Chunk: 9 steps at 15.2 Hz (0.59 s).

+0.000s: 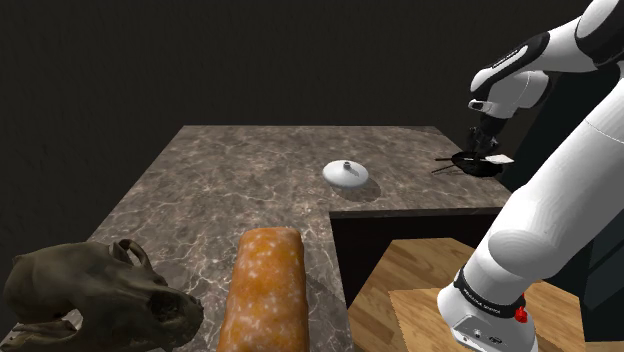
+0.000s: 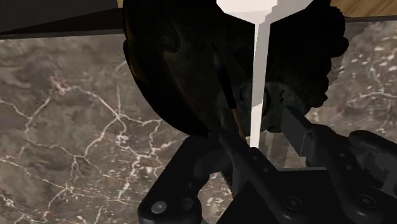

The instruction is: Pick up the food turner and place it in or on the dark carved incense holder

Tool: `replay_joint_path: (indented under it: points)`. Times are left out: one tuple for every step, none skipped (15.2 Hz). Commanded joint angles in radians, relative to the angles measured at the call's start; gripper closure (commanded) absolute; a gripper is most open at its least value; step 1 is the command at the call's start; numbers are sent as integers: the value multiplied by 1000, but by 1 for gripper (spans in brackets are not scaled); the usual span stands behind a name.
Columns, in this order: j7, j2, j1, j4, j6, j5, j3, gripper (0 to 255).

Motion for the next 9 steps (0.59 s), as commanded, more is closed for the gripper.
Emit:
replay_joint_path:
  points:
    - [0,0,0,0,0,0,0,0]
    - [0,0,0,0,0,0,0,0]
    - [0,0,0,0,0,0,0,0]
    - [0,0,0,0,0,0,0,0]
    - [0,0,0,0,0,0,0,0]
    - [26,-34,-11,18,-36,-34,17,0]
    - [46,-63,-22,38,-73,-60,34,0]
    - [62,-88,-33,58,-109,-81,52,0]
    - [73,-106,-39,76,-138,-94,63,0]
